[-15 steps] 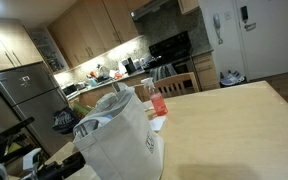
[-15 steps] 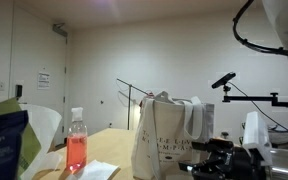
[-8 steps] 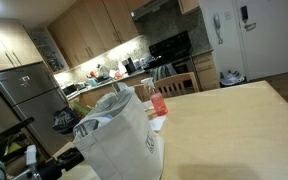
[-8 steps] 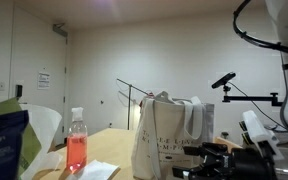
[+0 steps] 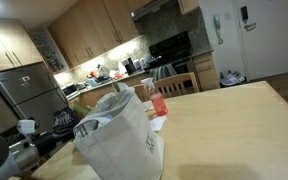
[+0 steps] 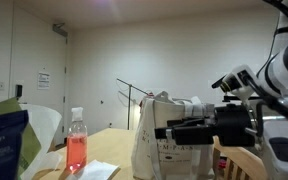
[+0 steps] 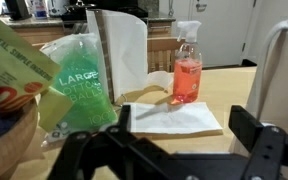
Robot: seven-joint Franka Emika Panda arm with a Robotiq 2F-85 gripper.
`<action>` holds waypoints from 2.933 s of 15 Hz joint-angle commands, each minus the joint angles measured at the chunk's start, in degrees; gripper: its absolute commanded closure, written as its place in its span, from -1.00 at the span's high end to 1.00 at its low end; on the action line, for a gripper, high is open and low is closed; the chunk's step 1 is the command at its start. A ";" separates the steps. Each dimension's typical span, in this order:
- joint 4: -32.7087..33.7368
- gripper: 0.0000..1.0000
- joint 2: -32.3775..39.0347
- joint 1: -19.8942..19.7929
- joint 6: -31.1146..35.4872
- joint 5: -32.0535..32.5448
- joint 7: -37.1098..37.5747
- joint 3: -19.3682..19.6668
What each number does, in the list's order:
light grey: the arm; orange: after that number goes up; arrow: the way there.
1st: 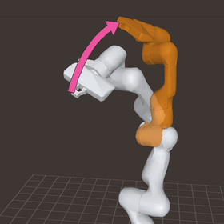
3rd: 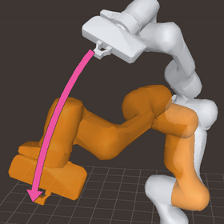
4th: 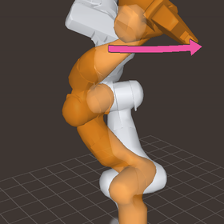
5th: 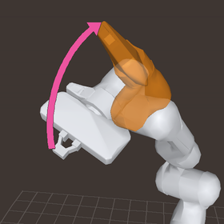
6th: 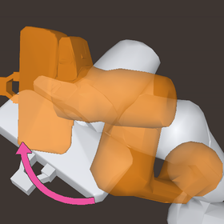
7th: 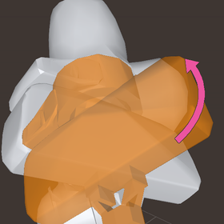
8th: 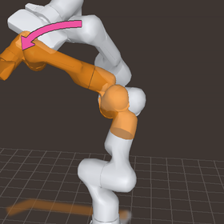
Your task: Move the bag backwards
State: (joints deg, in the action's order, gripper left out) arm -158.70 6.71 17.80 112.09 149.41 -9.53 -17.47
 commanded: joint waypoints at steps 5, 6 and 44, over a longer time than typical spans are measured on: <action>-0.98 1.00 -11.77 -0.37 4.97 -4.80 -6.47 0.27; -1.04 1.00 -12.32 -0.60 4.86 -5.75 -7.40 0.50; 5.83 0.48 -2.79 -4.83 6.34 -4.45 -5.39 5.14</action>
State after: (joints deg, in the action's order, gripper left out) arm -155.26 2.32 13.80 115.75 142.23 -17.13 -12.71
